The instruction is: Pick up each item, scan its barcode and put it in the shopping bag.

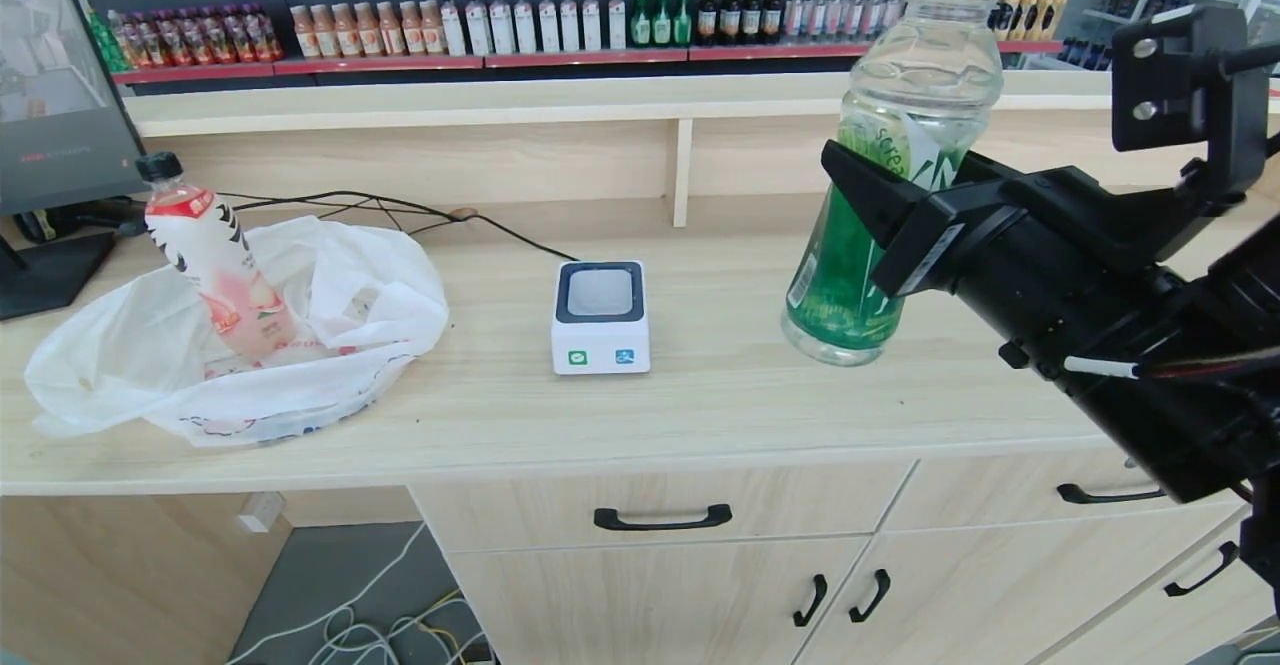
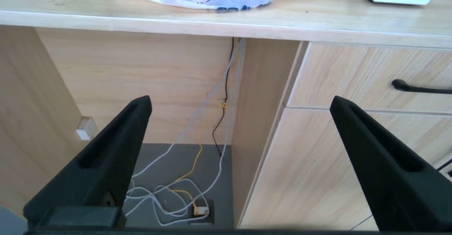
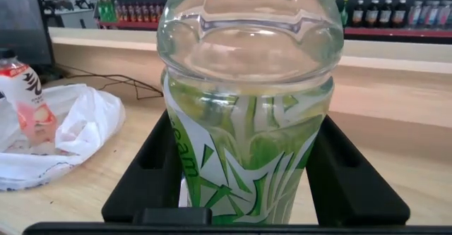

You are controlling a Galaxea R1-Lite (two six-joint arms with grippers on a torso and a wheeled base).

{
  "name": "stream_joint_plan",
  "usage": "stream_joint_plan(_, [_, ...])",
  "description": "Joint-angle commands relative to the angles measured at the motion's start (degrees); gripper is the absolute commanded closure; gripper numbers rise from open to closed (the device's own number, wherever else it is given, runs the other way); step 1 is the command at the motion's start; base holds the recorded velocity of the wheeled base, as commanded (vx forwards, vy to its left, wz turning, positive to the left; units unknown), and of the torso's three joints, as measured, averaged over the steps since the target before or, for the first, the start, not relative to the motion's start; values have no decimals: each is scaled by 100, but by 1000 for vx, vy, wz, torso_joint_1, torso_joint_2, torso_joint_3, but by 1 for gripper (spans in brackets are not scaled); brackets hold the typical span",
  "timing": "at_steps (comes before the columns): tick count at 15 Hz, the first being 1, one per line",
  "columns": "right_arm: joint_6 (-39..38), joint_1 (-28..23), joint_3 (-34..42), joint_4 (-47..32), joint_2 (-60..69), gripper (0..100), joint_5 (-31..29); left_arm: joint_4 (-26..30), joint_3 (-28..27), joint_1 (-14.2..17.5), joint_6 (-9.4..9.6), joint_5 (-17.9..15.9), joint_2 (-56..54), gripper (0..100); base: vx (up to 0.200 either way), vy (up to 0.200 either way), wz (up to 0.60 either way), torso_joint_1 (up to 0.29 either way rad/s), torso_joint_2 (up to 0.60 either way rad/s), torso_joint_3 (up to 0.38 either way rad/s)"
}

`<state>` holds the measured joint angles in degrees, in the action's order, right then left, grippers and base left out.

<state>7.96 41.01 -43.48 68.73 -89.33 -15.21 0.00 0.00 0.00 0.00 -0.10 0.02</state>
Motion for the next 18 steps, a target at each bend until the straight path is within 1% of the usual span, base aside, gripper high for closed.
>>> stream_joint_plan(1, [-14, 4, 51, 26, -32, 100, 1, 0, 0, -9, 9, 1, -2, 0, 0, 0, 0, 0, 0, 0])
stream_joint_plan(9, [-5, -5, 77, 26, -32, 100, -8, 0, 0, 0, 0, 1, -2, 0, 0, 0, 0, 0, 0, 0])
stream_joint_plan(18, [-14, 4, 349, 44, -111, 100, -8, 0, 0, 0, -18, 10, -2, 0, 0, 200, 0, 5, 3, 2])
